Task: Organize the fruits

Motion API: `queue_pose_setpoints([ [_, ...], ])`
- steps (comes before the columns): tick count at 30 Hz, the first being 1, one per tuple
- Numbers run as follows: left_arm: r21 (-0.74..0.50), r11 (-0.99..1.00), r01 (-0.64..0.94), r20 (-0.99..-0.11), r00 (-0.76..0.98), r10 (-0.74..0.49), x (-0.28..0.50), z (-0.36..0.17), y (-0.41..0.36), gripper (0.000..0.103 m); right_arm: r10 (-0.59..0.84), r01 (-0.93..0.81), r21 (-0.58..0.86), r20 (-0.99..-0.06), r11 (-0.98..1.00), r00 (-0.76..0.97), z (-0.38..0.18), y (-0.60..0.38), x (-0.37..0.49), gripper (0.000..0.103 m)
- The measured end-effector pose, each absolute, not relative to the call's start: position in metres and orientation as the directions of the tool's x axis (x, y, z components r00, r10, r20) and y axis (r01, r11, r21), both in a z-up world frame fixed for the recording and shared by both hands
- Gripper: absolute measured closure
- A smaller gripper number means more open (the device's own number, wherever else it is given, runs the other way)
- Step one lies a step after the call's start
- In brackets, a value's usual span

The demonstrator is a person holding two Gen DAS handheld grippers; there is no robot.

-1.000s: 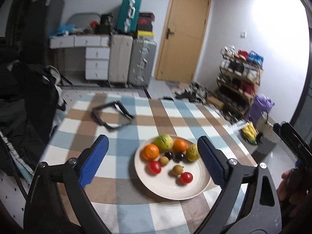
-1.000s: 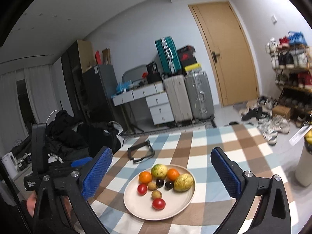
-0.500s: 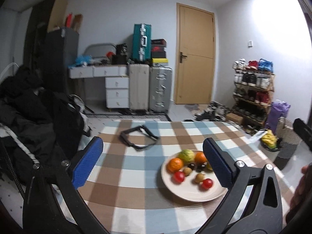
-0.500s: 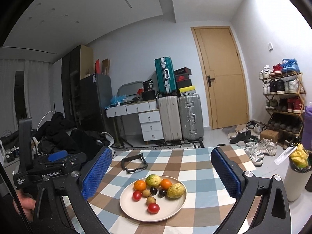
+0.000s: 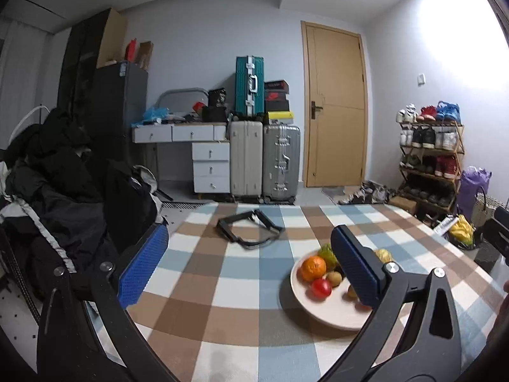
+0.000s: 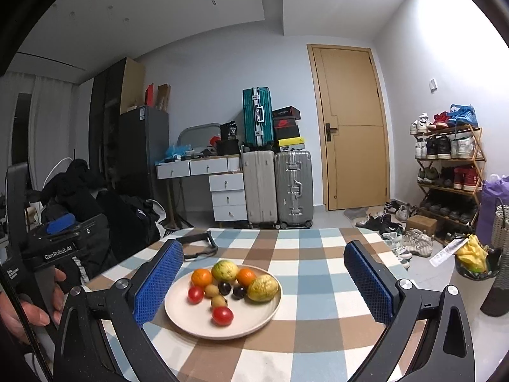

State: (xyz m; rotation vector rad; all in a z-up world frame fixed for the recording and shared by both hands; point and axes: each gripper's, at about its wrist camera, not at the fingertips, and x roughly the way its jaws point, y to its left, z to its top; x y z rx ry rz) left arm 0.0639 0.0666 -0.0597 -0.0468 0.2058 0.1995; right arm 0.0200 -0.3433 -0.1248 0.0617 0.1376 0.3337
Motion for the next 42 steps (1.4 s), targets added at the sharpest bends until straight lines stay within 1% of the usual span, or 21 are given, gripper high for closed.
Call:
queue_pose_setpoints([
  [4,-0.018,0.981,-0.195,-0.25,0.951,0.184,0.078,-0.082,0.067,0.001,0.328,-0.322,0.062,-0.148,0.945,0.933,-0.138,-0.339,0.031,0.0],
  [10,0.041,0.982,-0.183,-0.271,0.944,0.187,0.091,-0.106,0.059,0.001,0.316,-0.311,0.06,-0.183,0.949,0.931,-0.156,-0.336,0.044,0.0],
  [13,0.028,0.984,-0.174,-0.287,0.942,0.175,0.096,-0.109,0.061,0.001,0.313,-0.306,0.065,-0.226,0.95,0.923,-0.162,-0.334,0.052,0.0],
  [17,-0.018,0.984,-0.18,-0.344,0.925,0.163,0.111,-0.117,0.072,0.001,0.308,-0.306,0.051,-0.281,0.951,0.909,-0.169,-0.328,0.064,0.0],
  [19,-0.007,0.982,-0.189,-0.348,0.921,0.175,0.115,-0.12,0.071,0.001,0.294,-0.297,0.038,-0.304,0.954,0.906,-0.17,-0.324,0.069,0.0],
  [22,0.027,0.983,-0.181,-0.317,0.931,0.181,0.11,-0.116,0.061,0.001,0.274,-0.278,0.03,-0.305,0.96,0.912,-0.172,-0.323,0.07,0.0],
  [24,0.036,0.983,-0.178,-0.316,0.931,0.181,0.11,-0.113,0.057,0.001,0.275,-0.281,0.023,-0.294,0.96,0.915,-0.173,-0.323,0.068,0.0],
  [27,0.014,0.983,-0.182,-0.326,0.929,0.176,0.112,-0.114,0.063,0.001,0.276,-0.285,0.01,-0.29,0.958,0.916,-0.172,-0.32,0.066,0.0],
  [31,-0.002,0.984,-0.178,-0.313,0.935,0.168,0.108,-0.112,0.066,0.001,0.275,-0.284,0.013,-0.291,0.959,0.916,-0.171,-0.319,0.065,0.0],
  [42,-0.001,0.983,-0.182,-0.31,0.935,0.173,0.104,-0.111,0.067,0.001,0.275,-0.284,0.013,-0.292,0.959,0.916,-0.171,-0.319,0.065,0.0],
])
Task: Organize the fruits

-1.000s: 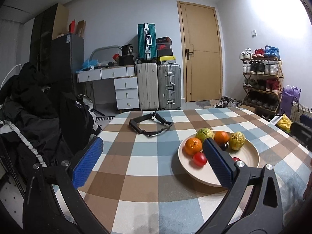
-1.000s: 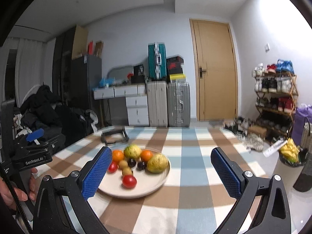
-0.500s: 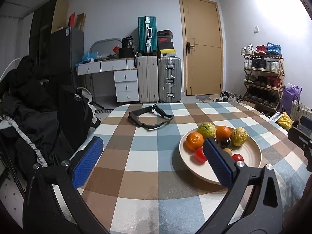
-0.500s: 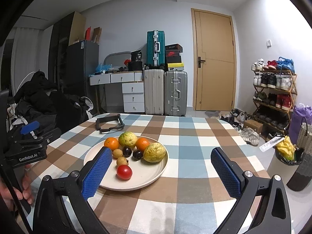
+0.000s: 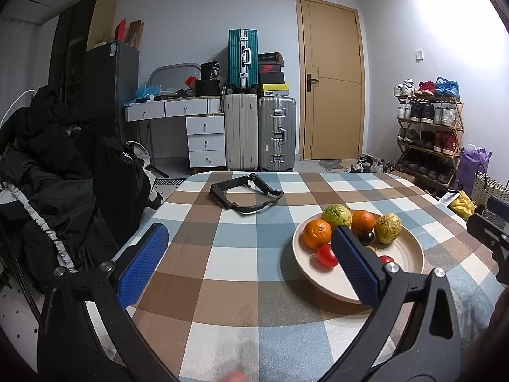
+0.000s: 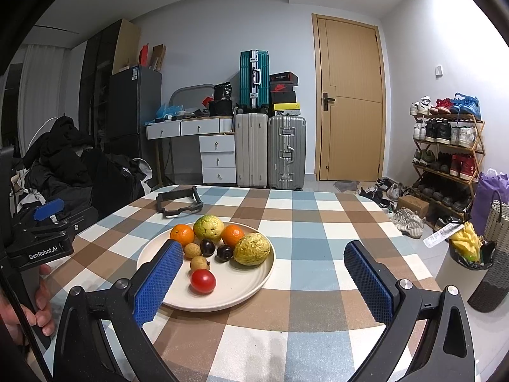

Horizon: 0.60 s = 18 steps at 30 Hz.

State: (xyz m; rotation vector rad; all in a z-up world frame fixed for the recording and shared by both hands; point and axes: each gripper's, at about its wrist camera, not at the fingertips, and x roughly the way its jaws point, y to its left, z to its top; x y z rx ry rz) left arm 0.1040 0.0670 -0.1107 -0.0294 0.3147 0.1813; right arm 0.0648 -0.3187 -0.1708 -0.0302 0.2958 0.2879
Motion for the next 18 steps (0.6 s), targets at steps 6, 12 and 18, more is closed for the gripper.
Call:
queue_pose_setpoints([
  [6,0.0,0.983,-0.181,-0.31,0.935,0.172,0.1042,-0.1117,0.0679,0.001,0.275,-0.284,0.012,-0.291,0.959,0.916,-0.1705,-0.3193,0.0647,0.0],
  [12,-0.001,0.983,-0.184,-0.309,0.935,0.175,0.1036,-0.1105,0.0679,0.001,0.275,-0.284,0.012,-0.291,0.959,0.916,-0.1709,-0.3188,0.0648,0.0],
  [18,-0.001,0.983,-0.183,-0.309,0.935,0.174,0.1035,-0.1106,0.0679,0.001,0.275,-0.284,0.013,-0.291,0.959,0.916,-0.1706,-0.3194,0.0647,0.0],
])
